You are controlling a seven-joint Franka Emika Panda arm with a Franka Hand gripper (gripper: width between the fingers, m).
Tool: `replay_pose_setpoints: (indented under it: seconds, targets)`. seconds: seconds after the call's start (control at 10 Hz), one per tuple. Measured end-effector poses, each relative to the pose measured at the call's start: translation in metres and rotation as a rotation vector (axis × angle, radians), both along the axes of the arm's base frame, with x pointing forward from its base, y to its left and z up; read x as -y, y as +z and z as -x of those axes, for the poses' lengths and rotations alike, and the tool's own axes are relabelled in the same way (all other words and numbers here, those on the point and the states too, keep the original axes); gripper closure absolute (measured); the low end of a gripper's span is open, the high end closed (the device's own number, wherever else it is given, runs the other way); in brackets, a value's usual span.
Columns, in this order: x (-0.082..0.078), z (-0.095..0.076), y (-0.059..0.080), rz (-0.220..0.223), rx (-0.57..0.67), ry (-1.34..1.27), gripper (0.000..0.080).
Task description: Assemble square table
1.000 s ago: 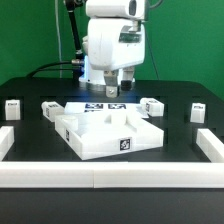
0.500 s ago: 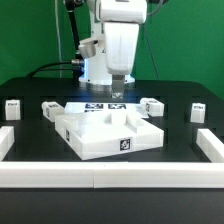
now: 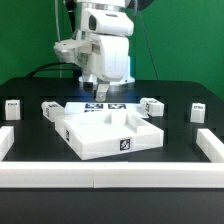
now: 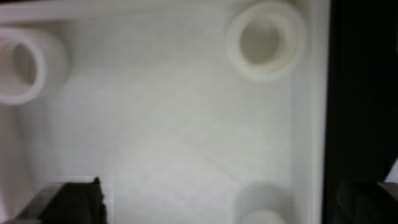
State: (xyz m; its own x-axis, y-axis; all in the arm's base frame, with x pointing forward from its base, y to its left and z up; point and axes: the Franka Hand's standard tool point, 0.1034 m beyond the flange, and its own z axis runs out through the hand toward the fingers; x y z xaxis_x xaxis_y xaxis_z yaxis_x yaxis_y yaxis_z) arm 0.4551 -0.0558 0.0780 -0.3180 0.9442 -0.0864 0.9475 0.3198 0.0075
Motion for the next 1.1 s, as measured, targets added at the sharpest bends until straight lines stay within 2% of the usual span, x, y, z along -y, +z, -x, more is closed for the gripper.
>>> replay_pose_setpoints:
  seconds: [0.3,0.5,0.7,0.9,1.1]
  targets:
    - [0.003,0.005,-0.005,-0.001,-0.010,-0.005,0.0150]
    - [0.011,0.027,-0.022,-0.008,-0.054,-0.032,0.0150]
    - [0.005,0.040,-0.046,-0.026,-0.073,-0.034,0.0150]
    - [0.001,0.040,-0.063,-0.034,-0.098,-0.052,0.0150]
    - [0.004,0.040,-0.070,-0.037,-0.107,-0.059,0.0150]
